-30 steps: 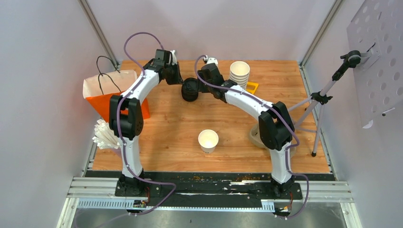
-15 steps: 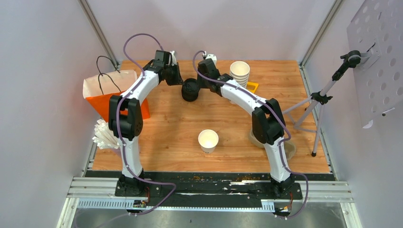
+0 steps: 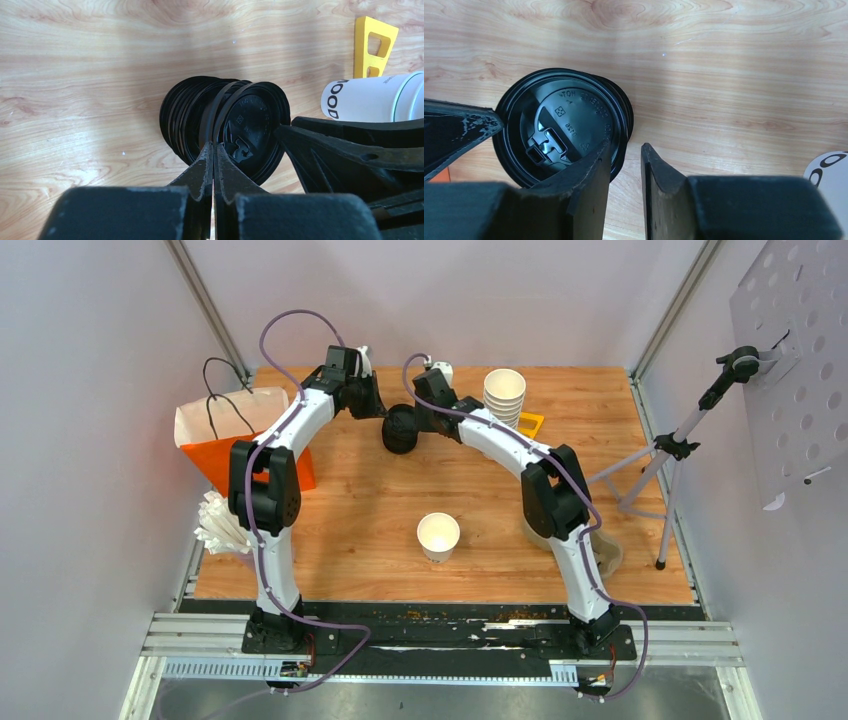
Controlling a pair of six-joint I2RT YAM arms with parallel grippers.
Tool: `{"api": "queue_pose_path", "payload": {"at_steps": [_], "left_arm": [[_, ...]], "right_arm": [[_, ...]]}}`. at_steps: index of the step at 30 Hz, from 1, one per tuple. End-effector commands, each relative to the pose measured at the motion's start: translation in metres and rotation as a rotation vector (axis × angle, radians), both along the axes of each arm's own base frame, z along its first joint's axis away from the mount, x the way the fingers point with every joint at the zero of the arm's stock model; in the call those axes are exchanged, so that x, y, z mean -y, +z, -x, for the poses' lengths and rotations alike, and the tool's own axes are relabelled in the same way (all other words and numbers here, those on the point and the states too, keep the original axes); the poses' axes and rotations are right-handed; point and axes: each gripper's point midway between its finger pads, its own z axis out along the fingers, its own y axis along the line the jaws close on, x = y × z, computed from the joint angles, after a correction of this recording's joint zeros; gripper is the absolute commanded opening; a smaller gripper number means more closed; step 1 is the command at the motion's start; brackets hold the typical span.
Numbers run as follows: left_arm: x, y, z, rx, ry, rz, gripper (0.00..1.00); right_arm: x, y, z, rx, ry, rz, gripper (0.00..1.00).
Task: Pack the takeout coffee
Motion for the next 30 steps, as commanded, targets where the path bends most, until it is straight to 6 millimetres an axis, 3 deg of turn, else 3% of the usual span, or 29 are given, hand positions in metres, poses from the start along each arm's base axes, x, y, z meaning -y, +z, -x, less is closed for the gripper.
{"api": "queue_pose_path", "payload": {"at_steps": [1,5,9,13,18,22,26,30], "left_arm": [[0.001,0.035,-0.002,0.084,-0.003,0.033,0.00],[0.001,0.033,-0.002,0.082,-0.002,0.032,0.00],[0.001,0.032,-0.003,0.080,0.001,0.036,0.00],[0.000,0.032,-0.003,0.081,0.006,0.028,0.00],[-0.002,0.036,-0.002,0.088,0.009,0.017,0.01],[-0.008,0.037,-0.003,0.085,0.014,-0.020,0.14],[-0.009,0.037,-0.003,0.084,0.009,-0.032,0.22],[-0.008,0.035,-0.003,0.079,0.004,-0.027,0.28]], "right_arm": [[-0.009,0.012,-0.011,0.030,-0.018,-0.055,0.28],[-0.009,0.011,-0.012,0.030,-0.016,-0.054,0.20],[-0.009,0.014,-0.013,0.039,-0.013,-0.052,0.06],[-0.008,0.021,-0.013,0.054,-0.009,-0.053,0.00],[-0.008,0.023,-0.014,0.057,-0.007,-0.051,0.00],[-0.010,0.027,-0.013,0.061,0.003,-0.062,0.00],[-0.019,0.036,-0.011,0.087,0.079,-0.082,0.17],[-0.014,0.037,-0.012,0.075,0.050,-0.074,0.24]]}}
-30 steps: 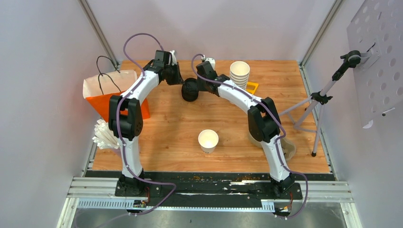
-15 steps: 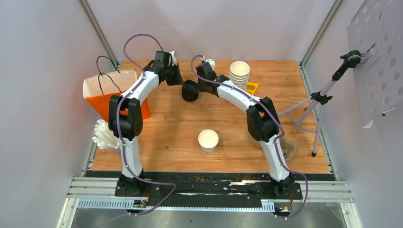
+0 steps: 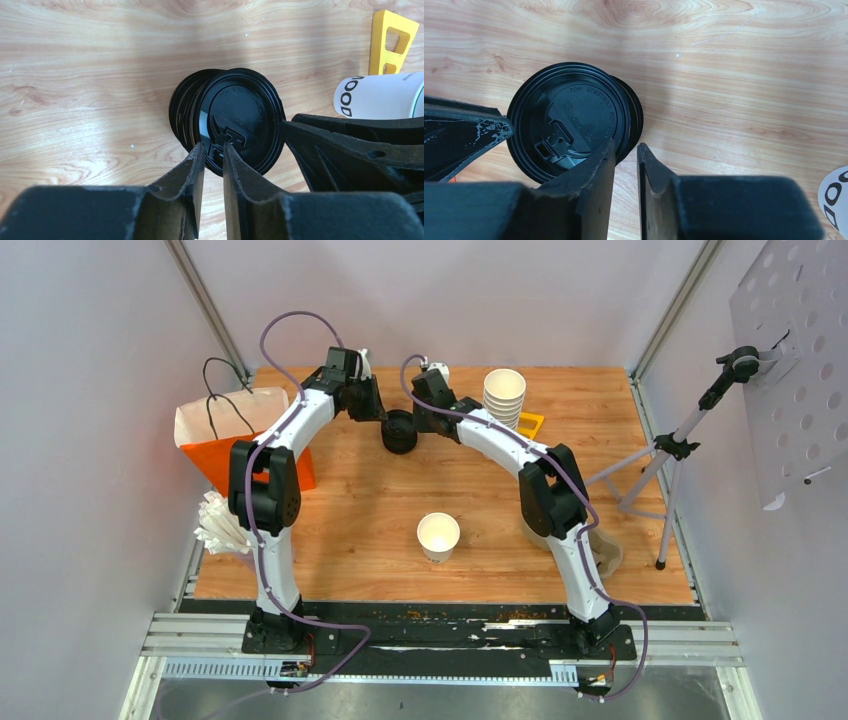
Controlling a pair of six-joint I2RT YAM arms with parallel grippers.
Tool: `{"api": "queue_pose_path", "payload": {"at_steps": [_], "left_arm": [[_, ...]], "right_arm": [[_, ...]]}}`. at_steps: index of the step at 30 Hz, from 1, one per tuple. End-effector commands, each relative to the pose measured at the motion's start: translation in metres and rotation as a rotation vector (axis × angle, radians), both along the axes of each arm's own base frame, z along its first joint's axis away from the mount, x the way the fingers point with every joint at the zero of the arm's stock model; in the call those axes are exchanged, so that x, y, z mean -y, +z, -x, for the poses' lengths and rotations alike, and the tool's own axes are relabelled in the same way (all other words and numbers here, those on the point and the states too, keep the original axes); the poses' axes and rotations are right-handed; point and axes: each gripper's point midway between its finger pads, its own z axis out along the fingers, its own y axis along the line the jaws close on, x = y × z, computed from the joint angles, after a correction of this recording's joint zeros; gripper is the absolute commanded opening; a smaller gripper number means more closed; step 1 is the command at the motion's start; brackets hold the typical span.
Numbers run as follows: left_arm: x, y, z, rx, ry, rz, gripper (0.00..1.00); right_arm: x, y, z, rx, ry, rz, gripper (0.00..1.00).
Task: Pack the takeout coffee
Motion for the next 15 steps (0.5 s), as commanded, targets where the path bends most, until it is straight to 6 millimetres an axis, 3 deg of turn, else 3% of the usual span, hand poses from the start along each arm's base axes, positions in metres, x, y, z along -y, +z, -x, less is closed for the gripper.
{"api": "queue_pose_path", "payload": {"at_steps": [1,15], "left_arm": [[0.000,0.042,-0.008,0.098,-0.009,0.013,0.29],[-0.001,0.027,-0.015,0.064,-0.012,-0.013,0.32]], "right_arm": [[-0.003,0.043,-0.011,0.078,0.000,-0.059,0.26],[-0.009,0.034,-0.014,0.057,0.010,-0.069,0.27]]}}
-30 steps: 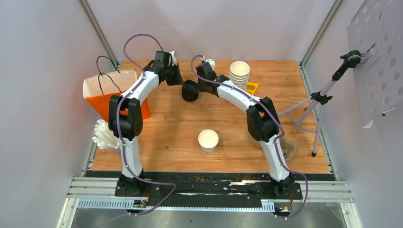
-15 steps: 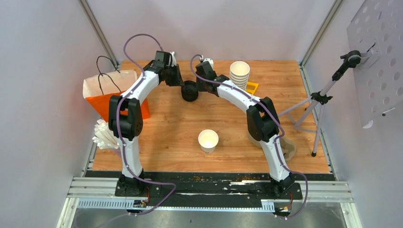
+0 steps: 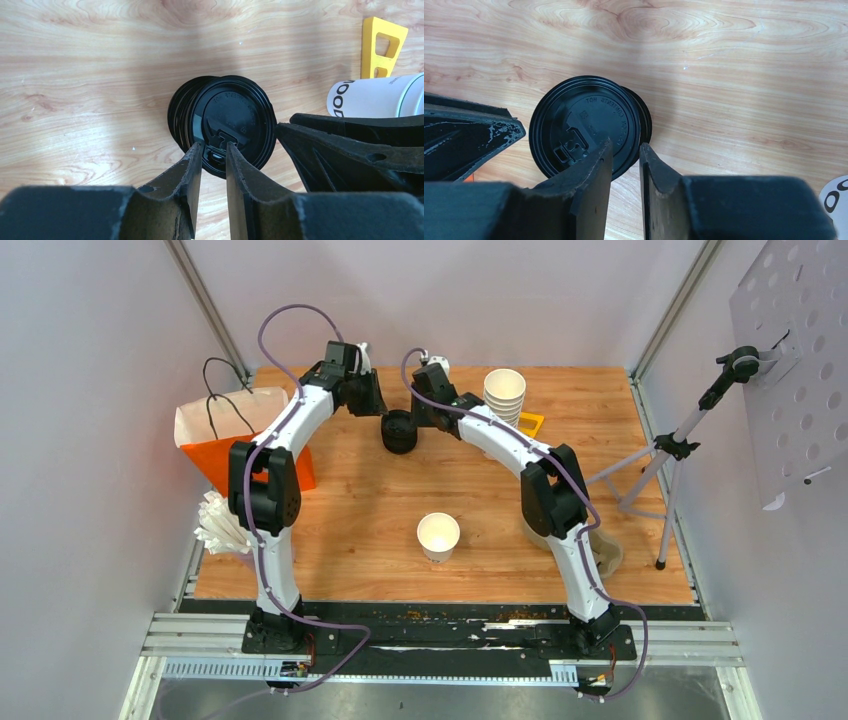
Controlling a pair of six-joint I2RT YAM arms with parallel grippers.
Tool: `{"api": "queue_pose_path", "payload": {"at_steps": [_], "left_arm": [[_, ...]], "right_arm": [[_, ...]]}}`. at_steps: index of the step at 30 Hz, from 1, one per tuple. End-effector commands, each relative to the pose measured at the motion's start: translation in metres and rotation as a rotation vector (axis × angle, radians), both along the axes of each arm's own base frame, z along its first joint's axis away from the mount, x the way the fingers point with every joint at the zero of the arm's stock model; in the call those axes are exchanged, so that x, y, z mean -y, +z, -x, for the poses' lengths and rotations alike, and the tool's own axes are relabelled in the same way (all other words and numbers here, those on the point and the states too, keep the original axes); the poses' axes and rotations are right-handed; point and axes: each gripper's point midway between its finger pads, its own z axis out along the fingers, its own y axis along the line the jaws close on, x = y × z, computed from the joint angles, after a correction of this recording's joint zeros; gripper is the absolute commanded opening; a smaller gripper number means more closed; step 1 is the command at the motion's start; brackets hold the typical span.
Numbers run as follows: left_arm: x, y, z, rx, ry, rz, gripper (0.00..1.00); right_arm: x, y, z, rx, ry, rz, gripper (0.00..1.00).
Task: Pack the takeout coffee
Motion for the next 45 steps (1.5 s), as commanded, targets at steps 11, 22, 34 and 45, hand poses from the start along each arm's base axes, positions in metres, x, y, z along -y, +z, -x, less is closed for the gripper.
{"api": "queue_pose_path", "payload": {"at_steps": [11,22,34,45], "left_arm": [[-0.001,-0.001,-0.013,0.017,-0.013,-0.027,0.32],[0.002,-0.007,-0.013,0.007,-0.017,-0.028,0.28],[-0.001,-0.009,-0.014,0.007,-0.017,-0.058,0.31],[0.002,-0.015,-0.014,-0.004,-0.022,-0.059,0.27]], "right_arm": [[-0.004,0.025,-0.009,0.059,-0.003,-0.042,0.27],[0.001,0.029,-0.007,0.074,-0.005,-0.034,0.27],[0.002,0.033,-0.007,0.081,-0.005,-0.034,0.27],[0.003,0.038,-0.007,0.095,-0.003,-0.036,0.26]]}}
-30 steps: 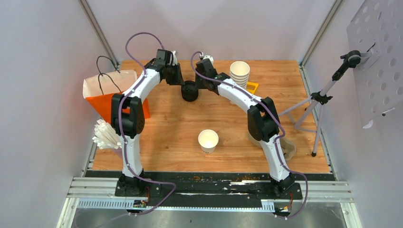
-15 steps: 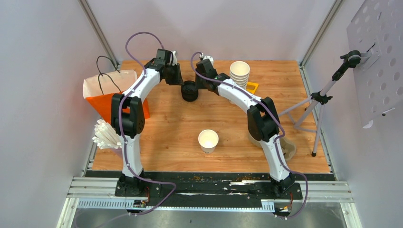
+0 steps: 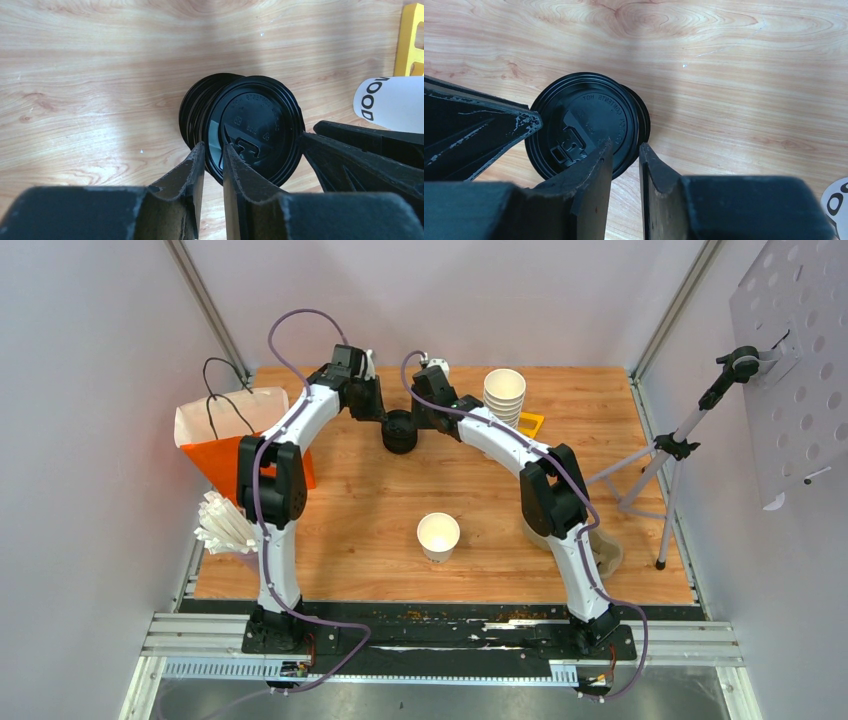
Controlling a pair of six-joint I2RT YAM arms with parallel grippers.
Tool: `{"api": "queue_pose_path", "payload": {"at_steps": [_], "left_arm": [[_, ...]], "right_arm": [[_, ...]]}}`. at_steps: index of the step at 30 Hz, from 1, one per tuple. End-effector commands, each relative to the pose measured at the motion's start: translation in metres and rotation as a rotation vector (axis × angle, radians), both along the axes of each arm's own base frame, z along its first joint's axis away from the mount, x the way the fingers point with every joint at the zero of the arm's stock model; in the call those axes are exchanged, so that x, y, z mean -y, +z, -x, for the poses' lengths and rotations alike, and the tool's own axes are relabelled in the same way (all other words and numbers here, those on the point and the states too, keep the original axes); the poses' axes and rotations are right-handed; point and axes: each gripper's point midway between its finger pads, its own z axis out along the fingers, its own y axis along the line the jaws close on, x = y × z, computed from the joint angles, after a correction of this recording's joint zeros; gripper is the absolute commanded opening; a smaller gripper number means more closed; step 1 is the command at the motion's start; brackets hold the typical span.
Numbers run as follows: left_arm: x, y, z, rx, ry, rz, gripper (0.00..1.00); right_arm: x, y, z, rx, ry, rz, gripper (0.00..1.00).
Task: Pack the takeout coffee
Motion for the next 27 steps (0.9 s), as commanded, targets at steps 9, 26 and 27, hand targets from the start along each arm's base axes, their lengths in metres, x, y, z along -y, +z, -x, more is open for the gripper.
{"api": "queue_pose_path", "payload": {"at_steps": [9,26,27], "left_arm": [[0.005,0.024,-0.011,0.061,-0.020,0.004,0.00],[0.005,0.060,-0.008,0.104,-0.004,0.033,0.00],[0.005,0.063,-0.007,0.107,-0.003,0.035,0.00]], "right_arm": [[0.005,0.044,-0.007,0.105,-0.007,-0.034,0.26],[0.013,0.103,0.010,0.216,0.045,-0.083,0.31],[0.012,0.106,0.012,0.227,0.066,-0.088,0.32]]}}
